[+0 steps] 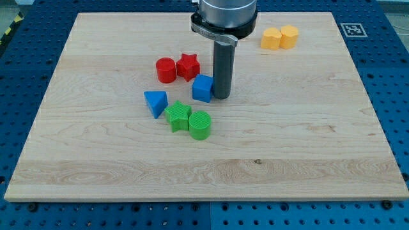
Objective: Place the blue cube in between red circle and blue triangle
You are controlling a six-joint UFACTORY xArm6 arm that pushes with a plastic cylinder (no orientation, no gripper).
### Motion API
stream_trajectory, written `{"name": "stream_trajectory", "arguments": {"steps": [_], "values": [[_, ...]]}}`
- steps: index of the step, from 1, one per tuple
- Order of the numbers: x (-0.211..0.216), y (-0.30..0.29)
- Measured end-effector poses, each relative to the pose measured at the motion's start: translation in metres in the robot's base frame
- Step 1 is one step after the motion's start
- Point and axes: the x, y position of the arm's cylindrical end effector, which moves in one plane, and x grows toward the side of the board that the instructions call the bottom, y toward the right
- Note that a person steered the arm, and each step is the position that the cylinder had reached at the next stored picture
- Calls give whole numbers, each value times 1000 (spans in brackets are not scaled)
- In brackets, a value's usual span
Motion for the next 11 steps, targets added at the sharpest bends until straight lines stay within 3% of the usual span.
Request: {"name": "stream_trajectory", "arguments": {"steps": [5,8,11], "values": [[0,-41],[0,-9],[-8,-37]]}}
